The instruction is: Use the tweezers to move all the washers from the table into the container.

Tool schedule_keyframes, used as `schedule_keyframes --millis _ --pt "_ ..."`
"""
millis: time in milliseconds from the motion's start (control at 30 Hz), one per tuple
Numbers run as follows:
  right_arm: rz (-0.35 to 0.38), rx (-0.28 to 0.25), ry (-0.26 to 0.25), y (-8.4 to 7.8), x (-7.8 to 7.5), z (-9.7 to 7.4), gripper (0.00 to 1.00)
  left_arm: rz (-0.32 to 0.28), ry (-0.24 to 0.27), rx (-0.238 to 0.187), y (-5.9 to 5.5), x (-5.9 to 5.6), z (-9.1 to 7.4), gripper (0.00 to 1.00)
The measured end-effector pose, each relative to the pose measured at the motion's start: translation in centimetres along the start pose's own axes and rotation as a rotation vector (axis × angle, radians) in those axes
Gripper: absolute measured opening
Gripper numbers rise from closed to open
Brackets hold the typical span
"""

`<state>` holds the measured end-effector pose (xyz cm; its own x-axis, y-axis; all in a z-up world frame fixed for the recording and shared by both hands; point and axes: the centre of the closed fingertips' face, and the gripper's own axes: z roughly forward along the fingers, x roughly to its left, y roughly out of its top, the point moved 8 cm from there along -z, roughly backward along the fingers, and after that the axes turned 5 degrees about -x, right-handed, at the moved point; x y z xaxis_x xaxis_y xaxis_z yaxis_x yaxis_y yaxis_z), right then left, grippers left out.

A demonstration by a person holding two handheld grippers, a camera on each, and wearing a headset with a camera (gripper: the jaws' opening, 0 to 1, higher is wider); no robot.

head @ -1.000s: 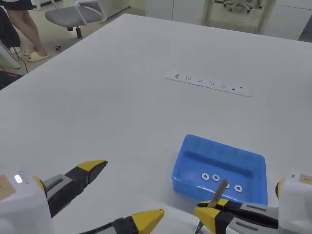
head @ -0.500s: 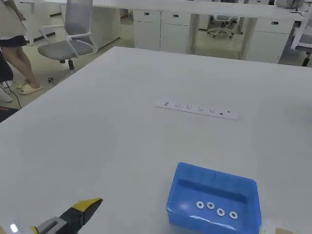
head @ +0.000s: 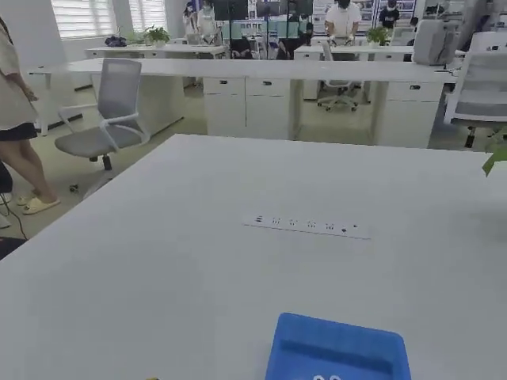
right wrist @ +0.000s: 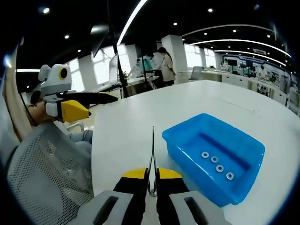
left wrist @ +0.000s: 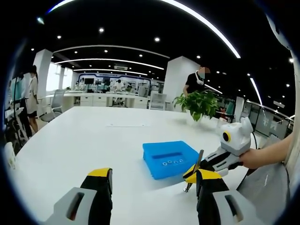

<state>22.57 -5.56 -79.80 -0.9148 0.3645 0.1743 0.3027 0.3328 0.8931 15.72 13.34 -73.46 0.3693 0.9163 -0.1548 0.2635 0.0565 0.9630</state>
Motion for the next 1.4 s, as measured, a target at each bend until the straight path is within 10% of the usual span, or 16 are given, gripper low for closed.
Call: schedule_keyframes --millis 500,1400 --pt "0.065 0.016 -0.012 0.2 -0.5 -0.5 0.03 0.015 0.013 -0.022 0.2 0.2 -0.2 0.73" --pt "-0.009 -0.128 -0.001 9.2 -3.3 0.4 0.03 -0.005 -0.001 -0.046 0.3 0.2 -0.3 0.72"
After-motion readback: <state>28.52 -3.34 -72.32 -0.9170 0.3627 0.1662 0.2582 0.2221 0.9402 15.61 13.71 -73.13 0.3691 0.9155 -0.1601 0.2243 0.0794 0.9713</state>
